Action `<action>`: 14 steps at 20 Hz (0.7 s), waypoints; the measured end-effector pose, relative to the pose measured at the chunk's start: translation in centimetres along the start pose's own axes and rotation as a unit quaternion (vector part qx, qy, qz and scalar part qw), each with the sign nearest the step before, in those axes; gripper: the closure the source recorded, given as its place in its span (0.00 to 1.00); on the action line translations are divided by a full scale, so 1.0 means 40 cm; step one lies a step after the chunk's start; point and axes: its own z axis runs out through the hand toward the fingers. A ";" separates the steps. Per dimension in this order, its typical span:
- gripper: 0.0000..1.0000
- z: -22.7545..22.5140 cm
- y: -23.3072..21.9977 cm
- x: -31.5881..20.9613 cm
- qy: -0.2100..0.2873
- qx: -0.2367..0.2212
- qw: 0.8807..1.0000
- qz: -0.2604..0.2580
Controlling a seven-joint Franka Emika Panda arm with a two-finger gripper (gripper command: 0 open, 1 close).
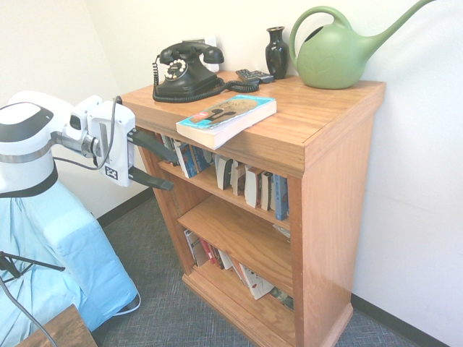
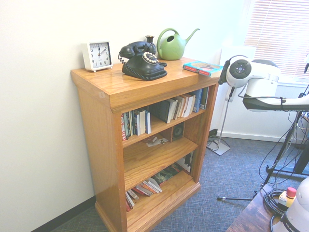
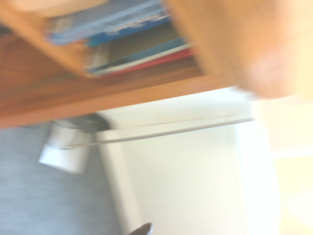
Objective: Organize the shelf
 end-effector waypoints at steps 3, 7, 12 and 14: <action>0.00 -0.004 -0.016 0.022 0.029 -0.017 0.999 -0.022; 0.00 0.000 -0.056 0.057 0.058 -0.008 0.998 -0.038; 0.00 0.030 -0.086 0.101 0.087 0.031 0.995 -0.043; 0.00 0.040 -0.091 0.110 0.088 0.033 0.995 -0.043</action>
